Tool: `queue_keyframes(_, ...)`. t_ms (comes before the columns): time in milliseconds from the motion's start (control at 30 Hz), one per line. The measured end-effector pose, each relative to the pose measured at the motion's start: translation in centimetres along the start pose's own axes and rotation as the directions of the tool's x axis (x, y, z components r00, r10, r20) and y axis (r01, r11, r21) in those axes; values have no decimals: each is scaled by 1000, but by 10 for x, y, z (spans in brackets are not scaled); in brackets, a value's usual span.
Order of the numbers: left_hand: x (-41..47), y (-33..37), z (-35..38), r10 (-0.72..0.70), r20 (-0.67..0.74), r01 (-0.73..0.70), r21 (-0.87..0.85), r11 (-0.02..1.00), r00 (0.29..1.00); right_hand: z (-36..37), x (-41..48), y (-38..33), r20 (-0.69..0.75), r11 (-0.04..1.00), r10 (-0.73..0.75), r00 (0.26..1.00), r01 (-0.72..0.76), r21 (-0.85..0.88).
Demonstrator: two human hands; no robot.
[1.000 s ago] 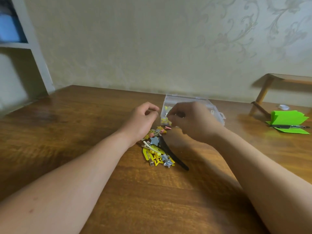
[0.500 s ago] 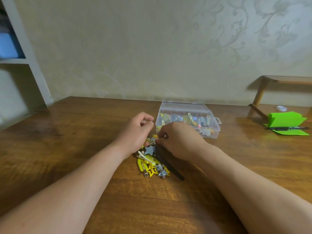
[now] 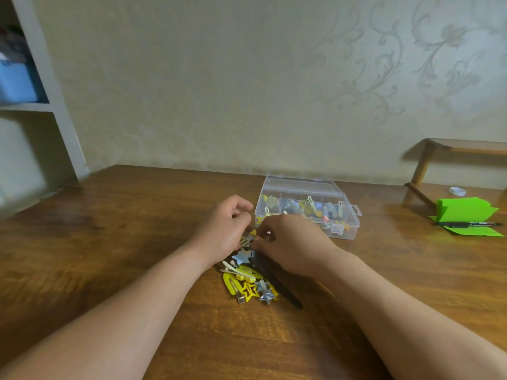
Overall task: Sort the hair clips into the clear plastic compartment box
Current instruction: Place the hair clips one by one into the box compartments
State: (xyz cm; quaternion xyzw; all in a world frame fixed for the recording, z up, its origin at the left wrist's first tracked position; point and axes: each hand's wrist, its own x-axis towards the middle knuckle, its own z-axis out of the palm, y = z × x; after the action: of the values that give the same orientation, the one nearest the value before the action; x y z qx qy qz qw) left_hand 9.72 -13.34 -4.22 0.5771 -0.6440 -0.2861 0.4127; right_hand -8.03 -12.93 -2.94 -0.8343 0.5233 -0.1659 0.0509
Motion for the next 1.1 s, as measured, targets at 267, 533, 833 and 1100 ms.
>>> queue_keyframes(267,-2,2,1,-2,-12,2,14,1000,1000,-5,-3,1,20,999,15,1000,-15,33)
queue_keyframes(533,0,3,0,41,40,-41,2,999,998,-58,4,59,-181,960,278,943,-271,65)
queue_keyframes(833,0,4,2,36,91,-39,41,998,995,-60,4,97,-104,915,404,909,-403,30)
queue_keyframes(1100,0,1,0,8,64,-14,89,996,998,-58,2,83,-215,945,328,920,-323,57)
